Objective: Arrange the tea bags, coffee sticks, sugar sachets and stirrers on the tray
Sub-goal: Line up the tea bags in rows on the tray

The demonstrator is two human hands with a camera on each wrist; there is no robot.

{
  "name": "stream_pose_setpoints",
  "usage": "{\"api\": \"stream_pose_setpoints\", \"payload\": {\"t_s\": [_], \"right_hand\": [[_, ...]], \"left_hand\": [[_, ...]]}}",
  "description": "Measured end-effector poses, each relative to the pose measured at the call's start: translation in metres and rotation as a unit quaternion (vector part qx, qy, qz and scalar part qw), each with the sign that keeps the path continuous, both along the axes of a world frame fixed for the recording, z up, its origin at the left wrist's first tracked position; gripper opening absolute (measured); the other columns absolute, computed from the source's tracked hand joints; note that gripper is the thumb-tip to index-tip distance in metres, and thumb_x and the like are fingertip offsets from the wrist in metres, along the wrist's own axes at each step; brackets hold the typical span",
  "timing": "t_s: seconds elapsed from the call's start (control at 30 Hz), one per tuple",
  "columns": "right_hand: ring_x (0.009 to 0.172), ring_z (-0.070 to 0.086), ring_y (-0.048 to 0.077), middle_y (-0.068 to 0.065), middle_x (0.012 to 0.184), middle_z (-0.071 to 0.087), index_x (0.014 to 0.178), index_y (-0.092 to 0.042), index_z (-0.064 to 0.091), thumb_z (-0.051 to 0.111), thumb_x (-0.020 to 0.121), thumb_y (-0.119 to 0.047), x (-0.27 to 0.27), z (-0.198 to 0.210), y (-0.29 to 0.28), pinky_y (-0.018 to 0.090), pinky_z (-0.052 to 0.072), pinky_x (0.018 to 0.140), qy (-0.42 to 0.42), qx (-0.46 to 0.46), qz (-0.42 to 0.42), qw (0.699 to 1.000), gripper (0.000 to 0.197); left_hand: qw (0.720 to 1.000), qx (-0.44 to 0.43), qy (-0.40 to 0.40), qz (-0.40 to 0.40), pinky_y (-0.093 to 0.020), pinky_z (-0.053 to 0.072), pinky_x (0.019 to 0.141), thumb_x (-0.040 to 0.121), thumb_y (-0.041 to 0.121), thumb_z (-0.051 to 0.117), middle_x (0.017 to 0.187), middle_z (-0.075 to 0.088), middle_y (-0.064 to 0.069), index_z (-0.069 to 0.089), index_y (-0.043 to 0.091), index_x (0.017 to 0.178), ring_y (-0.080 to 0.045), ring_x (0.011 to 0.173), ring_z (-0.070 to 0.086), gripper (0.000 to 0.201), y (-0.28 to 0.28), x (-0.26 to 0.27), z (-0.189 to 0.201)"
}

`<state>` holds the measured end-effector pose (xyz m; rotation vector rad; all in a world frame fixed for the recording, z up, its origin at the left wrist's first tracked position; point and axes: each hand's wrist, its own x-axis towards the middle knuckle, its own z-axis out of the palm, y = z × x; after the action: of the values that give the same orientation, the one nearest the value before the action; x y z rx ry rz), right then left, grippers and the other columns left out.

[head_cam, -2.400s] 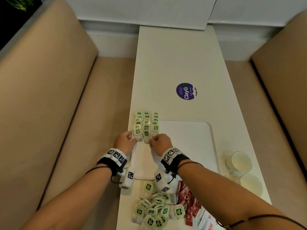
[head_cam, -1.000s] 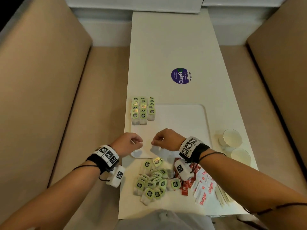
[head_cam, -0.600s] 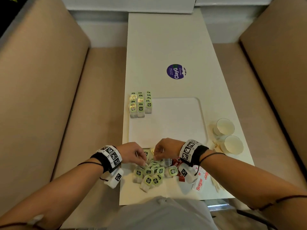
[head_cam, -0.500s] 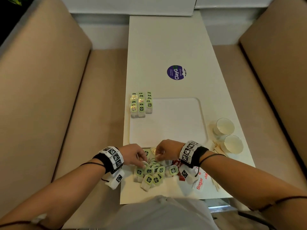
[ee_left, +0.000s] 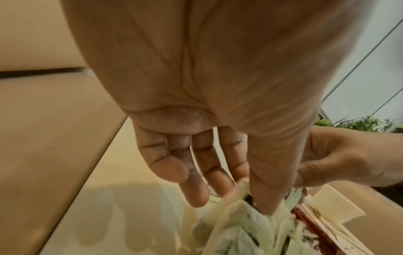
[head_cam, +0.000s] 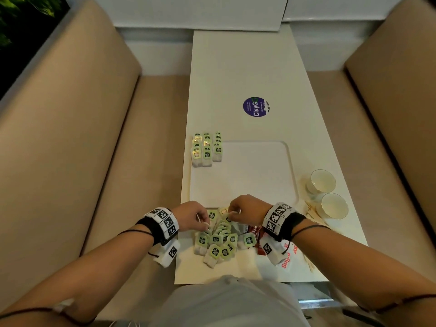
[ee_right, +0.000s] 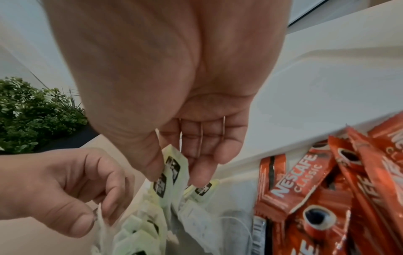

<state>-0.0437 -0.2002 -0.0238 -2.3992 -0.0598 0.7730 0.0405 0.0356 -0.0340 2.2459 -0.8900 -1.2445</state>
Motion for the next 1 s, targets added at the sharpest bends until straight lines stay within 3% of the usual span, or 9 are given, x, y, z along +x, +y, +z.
{"api": "stream_pose_setpoints", "payload": {"t_s": [0.1, 0.3, 0.47, 0.6, 0.67, 0.77, 1.0], "right_hand": [[0.083, 0.068, 0.016, -0.002, 0.091, 0.072, 0.097, -0.018, 0.072, 0.065, 0.093, -0.040, -0.001, -0.004, 0.007, 0.035, 0.058, 0.078, 0.010, -0.008, -0.007, 1.000, 0.024], [0.087, 0.069, 0.020, 0.002, 0.096, 0.073, 0.103, -0.016, 0.072, 0.068, 0.091, -0.043, -0.003, -0.011, 0.019, 0.036, 0.058, 0.081, 0.029, -0.034, 0.014, 0.999, 0.030], [0.093, 0.068, 0.018, 0.001, 0.105, 0.074, 0.113, -0.017, 0.073, 0.067, 0.093, -0.040, 0.003, -0.001, 0.018, 0.037, 0.057, 0.086, 0.022, -0.029, 0.021, 0.999, 0.031], [0.084, 0.068, 0.015, -0.002, 0.094, 0.074, 0.102, -0.019, 0.074, 0.061, 0.091, -0.039, 0.009, 0.015, 0.006, 0.036, 0.058, 0.078, 0.002, -0.005, 0.017, 1.000, 0.026], [0.082, 0.066, 0.013, -0.003, 0.093, 0.074, 0.101, -0.019, 0.075, 0.060, 0.092, -0.037, 0.012, 0.024, -0.001, 0.029, 0.054, 0.073, -0.010, 0.012, 0.010, 1.000, 0.024], [0.076, 0.061, 0.005, -0.005, 0.094, 0.073, 0.102, -0.019, 0.075, 0.062, 0.094, -0.035, 0.015, 0.034, -0.008, 0.020, 0.045, 0.068, -0.030, 0.021, 0.012, 0.999, 0.023], [0.067, 0.057, 0.000, -0.014, 0.078, 0.066, 0.096, -0.023, 0.073, 0.064, 0.094, -0.039, 0.017, 0.053, -0.018, 0.020, 0.044, 0.065, -0.004, 0.054, 0.010, 0.999, 0.018]], "left_hand": [[1.000, 0.024, -0.014, -0.013, -0.020, 0.043, 0.062, 0.080, 0.031, 0.083, 0.072, 0.062, 0.018, 0.075, 0.023, 0.088, 0.003, 0.062, 0.053, 0.014, 0.001, -0.004, -0.004], [0.998, 0.040, -0.049, -0.026, -0.023, 0.042, 0.065, 0.084, 0.038, 0.078, 0.074, 0.058, 0.018, 0.075, 0.017, 0.098, -0.004, 0.068, 0.054, 0.025, -0.001, -0.005, -0.004], [0.999, -0.004, -0.032, 0.013, -0.022, 0.037, 0.054, 0.084, 0.037, 0.076, 0.063, 0.057, 0.010, 0.076, 0.016, 0.086, -0.004, 0.054, 0.046, 0.021, -0.003, 0.002, 0.003], [0.996, -0.050, 0.019, 0.070, -0.025, 0.048, 0.065, 0.084, 0.035, 0.078, 0.074, 0.070, 0.006, 0.076, 0.018, 0.082, -0.006, 0.065, 0.058, 0.017, -0.005, 0.013, 0.010], [0.989, -0.085, 0.048, 0.111, -0.029, 0.050, 0.070, 0.081, 0.036, 0.079, 0.073, 0.071, 0.010, 0.075, 0.019, 0.078, -0.007, 0.069, 0.061, 0.018, -0.006, 0.019, 0.009], [0.974, -0.126, 0.075, 0.170, -0.031, 0.049, 0.071, 0.074, 0.045, 0.077, 0.075, 0.070, 0.003, 0.072, 0.021, 0.074, -0.012, 0.071, 0.061, 0.025, -0.009, 0.026, 0.011], [0.951, -0.143, 0.127, 0.244, -0.030, 0.051, 0.071, 0.092, 0.011, 0.070, 0.081, 0.069, -0.005, 0.070, 0.009, 0.084, -0.014, 0.070, 0.060, 0.008, -0.024, 0.031, 0.016]]}}
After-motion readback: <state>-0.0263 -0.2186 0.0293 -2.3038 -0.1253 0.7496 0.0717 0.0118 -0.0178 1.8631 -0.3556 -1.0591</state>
